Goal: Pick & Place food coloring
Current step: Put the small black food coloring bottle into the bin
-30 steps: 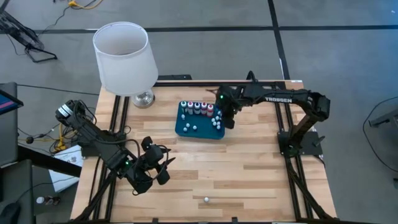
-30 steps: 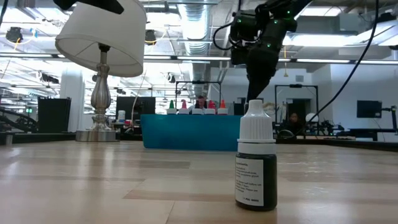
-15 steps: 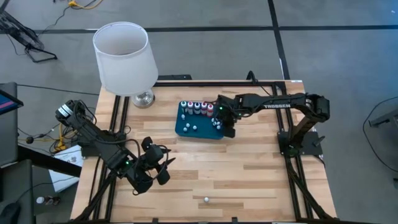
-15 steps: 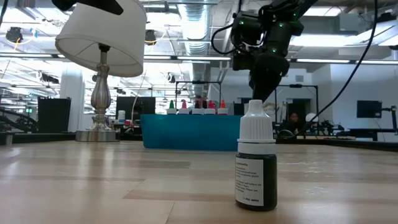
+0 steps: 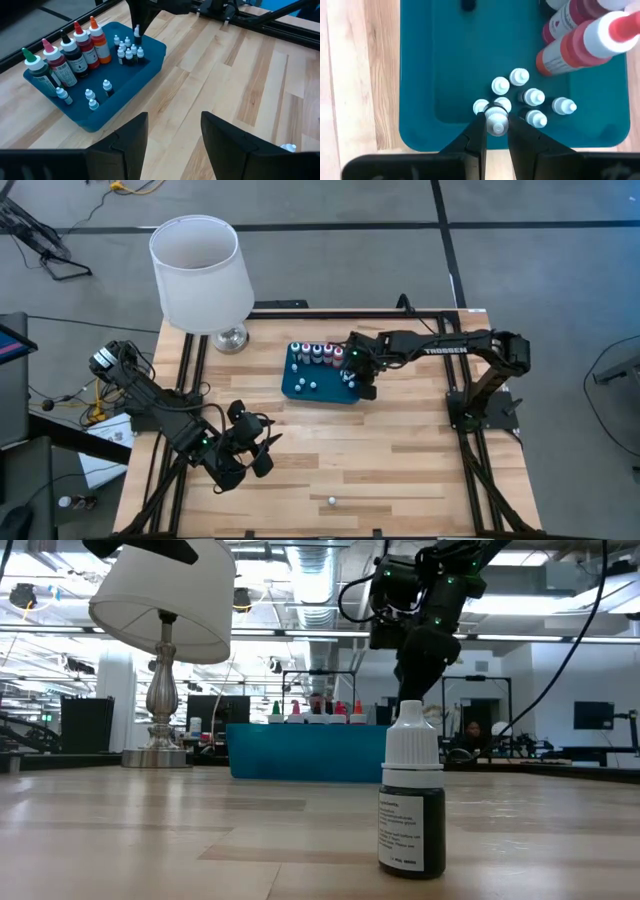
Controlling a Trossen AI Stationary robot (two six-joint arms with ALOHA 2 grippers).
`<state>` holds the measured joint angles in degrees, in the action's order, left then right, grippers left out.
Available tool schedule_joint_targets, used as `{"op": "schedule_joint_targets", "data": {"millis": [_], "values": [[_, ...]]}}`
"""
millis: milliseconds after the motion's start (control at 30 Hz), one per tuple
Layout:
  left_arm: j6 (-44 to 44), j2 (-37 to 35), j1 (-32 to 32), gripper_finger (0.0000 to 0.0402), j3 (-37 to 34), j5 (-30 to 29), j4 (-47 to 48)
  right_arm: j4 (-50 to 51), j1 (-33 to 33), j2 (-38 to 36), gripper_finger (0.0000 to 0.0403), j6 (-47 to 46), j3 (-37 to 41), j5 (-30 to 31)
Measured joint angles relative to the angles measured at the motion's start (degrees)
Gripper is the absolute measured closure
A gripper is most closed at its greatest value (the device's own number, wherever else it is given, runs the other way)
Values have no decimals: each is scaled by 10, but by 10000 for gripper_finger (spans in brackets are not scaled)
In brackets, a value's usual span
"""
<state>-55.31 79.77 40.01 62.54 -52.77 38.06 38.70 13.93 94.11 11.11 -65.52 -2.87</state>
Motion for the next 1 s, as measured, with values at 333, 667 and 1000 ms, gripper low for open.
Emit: {"op": "schedule_joint_targets", "data": {"millis": [333,667,1000], "values": [[-4,0,0,226,0,0,5,8,8,29,351,10,0,2],[-9,0,0,226,0,-4,18,11,9,31,351,10,-1,2],[-9,0,0,226,0,-5,21,14,9,31,342,10,-1,2]]}}
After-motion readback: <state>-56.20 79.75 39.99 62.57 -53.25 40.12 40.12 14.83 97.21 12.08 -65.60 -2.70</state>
